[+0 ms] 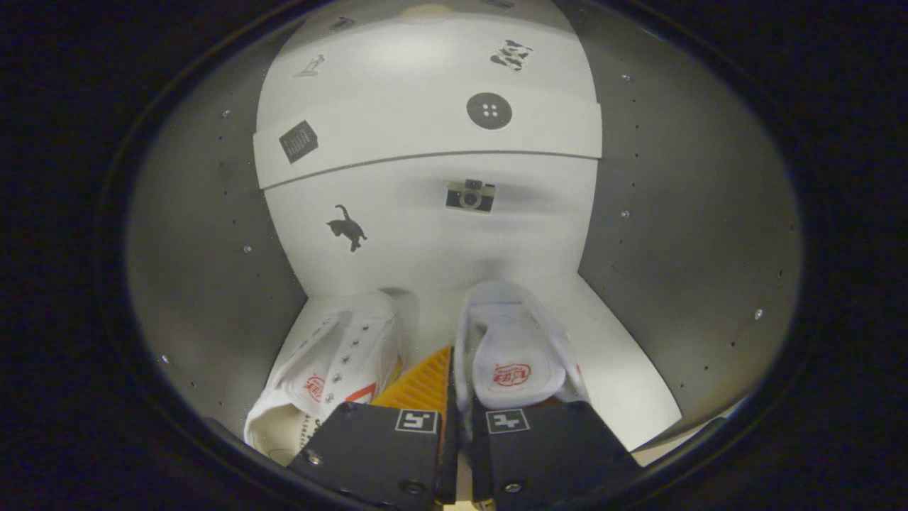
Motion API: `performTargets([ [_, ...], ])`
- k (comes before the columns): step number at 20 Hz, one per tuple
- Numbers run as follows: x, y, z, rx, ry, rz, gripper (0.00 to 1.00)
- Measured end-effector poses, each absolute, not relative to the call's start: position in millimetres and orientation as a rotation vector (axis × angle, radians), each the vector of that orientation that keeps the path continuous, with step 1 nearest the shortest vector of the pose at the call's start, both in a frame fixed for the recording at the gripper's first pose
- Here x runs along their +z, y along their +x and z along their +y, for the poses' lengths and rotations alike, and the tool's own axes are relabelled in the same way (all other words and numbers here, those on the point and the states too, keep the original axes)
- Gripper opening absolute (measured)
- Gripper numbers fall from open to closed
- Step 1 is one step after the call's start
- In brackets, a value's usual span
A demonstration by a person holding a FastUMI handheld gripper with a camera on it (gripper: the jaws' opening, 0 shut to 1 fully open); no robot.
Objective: Open the shoe cabinet door, grab the shoes and put them into the shoe cabinet, then close the shoe cabinet door.
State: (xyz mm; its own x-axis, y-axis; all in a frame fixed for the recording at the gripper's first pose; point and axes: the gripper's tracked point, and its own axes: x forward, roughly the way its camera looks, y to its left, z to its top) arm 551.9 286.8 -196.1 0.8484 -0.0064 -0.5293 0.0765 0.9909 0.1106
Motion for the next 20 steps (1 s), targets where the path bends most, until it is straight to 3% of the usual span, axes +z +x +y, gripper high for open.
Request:
performTargets([
  [6, -186, 527, 285, -0.027, 0.136, 0.544, 0.23],
  [8, -176, 510, 284, -0.024, 0.109, 0.506, 0.36],
  [10, -163, 489, 284, -0.018, 0.089, 0.462, 0.38],
  [14, -136, 445, 283, 0.002, 0.050, 0.387, 0.59],
  [15, -130, 434, 283, 0.003, 0.036, 0.364, 0.59],
  [19, -113, 386, 278, -0.002, -0.008, 0.280, 1.00],
  [20, -111, 371, 280, 0.011, 0.008, 0.271, 1.00],
])
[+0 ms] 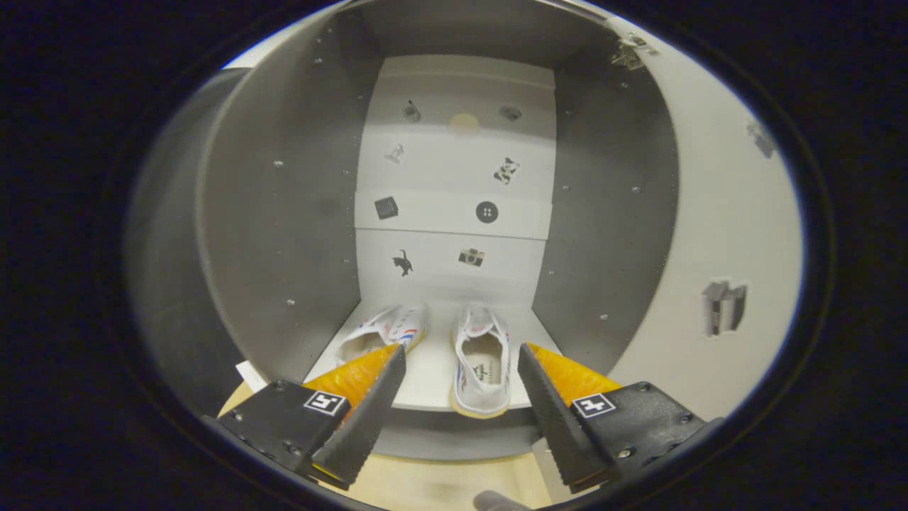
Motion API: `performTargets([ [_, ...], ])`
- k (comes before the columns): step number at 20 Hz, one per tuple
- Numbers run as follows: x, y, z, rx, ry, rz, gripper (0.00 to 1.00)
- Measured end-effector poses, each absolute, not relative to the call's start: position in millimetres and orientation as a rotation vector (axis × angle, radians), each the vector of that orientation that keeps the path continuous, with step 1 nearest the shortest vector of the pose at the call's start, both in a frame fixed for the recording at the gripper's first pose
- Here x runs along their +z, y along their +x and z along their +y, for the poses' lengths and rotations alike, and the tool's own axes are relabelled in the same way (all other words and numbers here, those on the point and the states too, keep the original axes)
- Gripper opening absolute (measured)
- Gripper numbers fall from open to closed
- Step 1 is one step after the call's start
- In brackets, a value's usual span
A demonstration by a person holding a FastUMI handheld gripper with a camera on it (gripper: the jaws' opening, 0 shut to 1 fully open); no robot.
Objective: Open the shoe cabinet door, grab the shoes and put them into the shoe cabinet, then close the shoe cabinet door.
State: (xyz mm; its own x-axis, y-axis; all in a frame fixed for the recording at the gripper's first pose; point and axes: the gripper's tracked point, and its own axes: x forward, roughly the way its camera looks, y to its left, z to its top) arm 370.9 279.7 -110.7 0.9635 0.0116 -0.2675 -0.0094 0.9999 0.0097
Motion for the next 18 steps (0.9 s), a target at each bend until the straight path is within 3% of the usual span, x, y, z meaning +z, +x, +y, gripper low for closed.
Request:
performTargets([
  [12, -69, 176, 284, 0.166, 0.021, 0.190, 1.00],
  [18, -41, 85, 235, 0.154, 0.032, 0.129, 1.00],
])
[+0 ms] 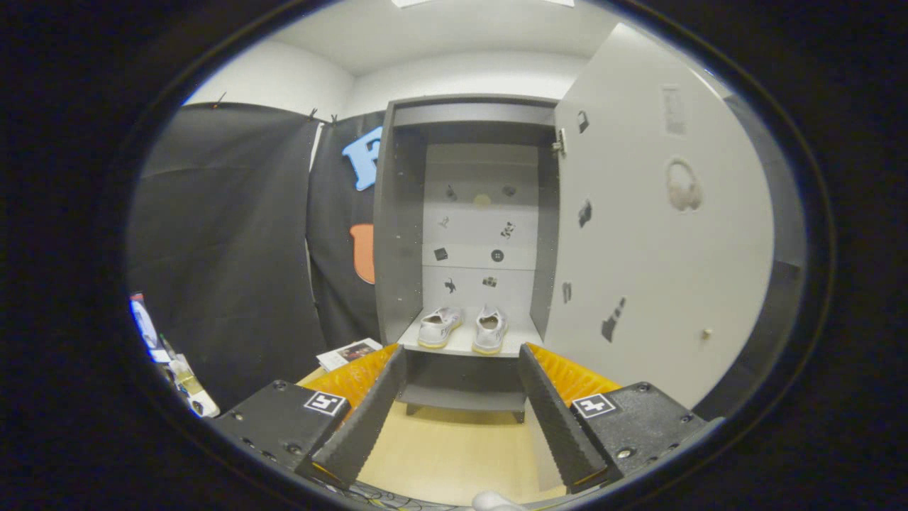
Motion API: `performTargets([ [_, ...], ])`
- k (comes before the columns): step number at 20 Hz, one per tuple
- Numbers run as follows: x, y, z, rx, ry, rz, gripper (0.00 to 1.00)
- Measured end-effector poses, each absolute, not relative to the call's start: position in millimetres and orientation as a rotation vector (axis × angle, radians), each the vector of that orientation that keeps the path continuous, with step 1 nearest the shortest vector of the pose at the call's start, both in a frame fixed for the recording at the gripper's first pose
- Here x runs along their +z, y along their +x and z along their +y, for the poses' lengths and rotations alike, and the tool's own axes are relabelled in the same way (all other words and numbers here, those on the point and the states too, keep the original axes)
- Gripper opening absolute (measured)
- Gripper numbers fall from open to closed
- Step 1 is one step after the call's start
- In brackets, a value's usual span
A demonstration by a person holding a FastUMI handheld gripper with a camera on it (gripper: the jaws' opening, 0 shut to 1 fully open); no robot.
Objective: Open the shoe cabinet door, grab the shoes and put them into the shoe cabinet, then close the shoe cabinet door.
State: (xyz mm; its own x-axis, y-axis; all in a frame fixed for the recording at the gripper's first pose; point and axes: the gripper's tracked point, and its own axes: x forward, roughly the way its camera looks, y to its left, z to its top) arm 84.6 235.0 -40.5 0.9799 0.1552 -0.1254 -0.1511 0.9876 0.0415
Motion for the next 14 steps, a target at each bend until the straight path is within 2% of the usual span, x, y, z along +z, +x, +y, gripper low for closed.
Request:
performTargets([
  [7, -19, 3, 124, 0.010, 0.070, 0.073, 1.00],
  [14, -21, -7, 6, -0.130, 0.090, 0.069, 1.00],
])
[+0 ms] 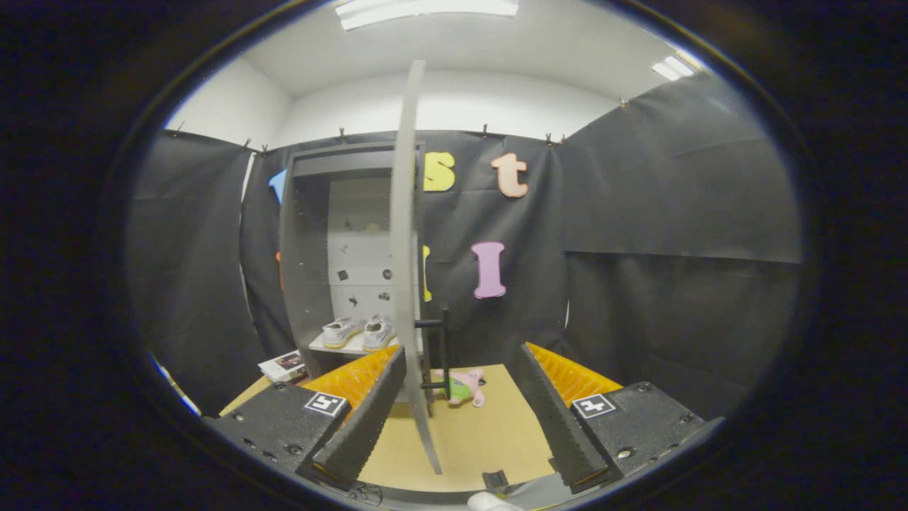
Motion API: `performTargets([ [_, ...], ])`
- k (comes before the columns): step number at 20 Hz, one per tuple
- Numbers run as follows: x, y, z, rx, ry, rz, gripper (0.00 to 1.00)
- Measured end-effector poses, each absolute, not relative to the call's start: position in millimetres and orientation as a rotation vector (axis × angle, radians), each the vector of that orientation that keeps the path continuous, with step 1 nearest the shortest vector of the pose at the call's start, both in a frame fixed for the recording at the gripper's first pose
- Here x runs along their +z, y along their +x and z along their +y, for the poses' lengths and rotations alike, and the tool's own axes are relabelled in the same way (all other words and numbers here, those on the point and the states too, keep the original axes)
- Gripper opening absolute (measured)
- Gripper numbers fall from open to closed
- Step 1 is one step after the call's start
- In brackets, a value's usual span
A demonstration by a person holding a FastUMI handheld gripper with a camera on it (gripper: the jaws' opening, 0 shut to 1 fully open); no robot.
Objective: Open the shoe cabinet door, grab the shoes and put them into the shoe cabinet, then close the shoe cabinet door.
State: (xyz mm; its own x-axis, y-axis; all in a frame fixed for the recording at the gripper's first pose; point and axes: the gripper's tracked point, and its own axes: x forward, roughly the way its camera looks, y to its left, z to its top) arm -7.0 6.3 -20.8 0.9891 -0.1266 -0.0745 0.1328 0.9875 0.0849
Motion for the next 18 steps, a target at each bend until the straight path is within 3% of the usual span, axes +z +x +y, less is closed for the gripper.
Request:
performTargets([
  [6, -45, 56, -46, -0.081, 0.106, 0.116, 0.99],
  [13, -62, 104, -20, 0.082, 0.115, 0.153, 0.99],
  [18, -61, 107, -11, 0.099, 0.104, 0.145, 0.98],
])
